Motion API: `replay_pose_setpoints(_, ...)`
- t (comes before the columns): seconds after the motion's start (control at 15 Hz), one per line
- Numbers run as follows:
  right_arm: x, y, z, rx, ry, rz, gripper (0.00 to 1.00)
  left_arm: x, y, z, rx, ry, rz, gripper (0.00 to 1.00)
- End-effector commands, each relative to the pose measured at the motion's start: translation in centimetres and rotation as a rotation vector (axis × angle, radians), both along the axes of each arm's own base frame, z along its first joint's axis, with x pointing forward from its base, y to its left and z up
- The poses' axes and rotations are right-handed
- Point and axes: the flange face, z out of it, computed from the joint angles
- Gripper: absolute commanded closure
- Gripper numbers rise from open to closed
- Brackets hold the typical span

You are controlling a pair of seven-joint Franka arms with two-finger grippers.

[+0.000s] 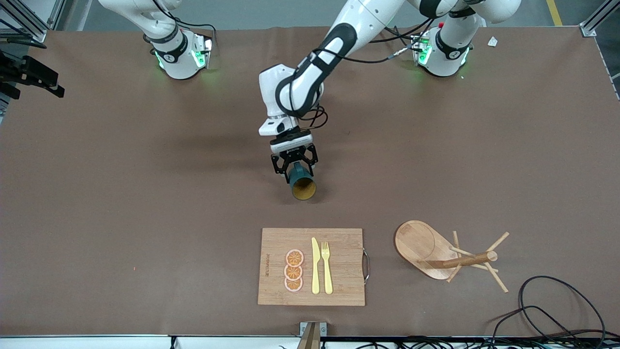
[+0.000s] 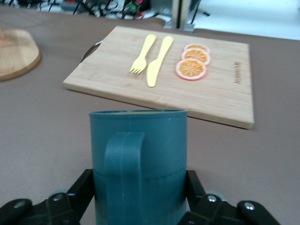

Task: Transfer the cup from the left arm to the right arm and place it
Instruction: 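Lower the mug upright onto the table and open the left gripper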

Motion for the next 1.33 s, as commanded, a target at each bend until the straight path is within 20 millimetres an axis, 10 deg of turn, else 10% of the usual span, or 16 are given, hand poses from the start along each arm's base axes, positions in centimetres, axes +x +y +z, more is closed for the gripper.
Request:
replay_pose_setpoints(0.0, 0.9, -1.7, -1.0, -0.013, 0.005, -0.027, 0.00, 0.1, -0.5, -1.6, 0.041, -0.123, -0.055, 0.48)
replay_pose_setpoints(1.27, 5.9, -2.6, -7.9, -0.014, 0.057, -0.016, 0.00, -4.3, -0.3, -11.2, 0.043, -0.550, -0.249, 0.34)
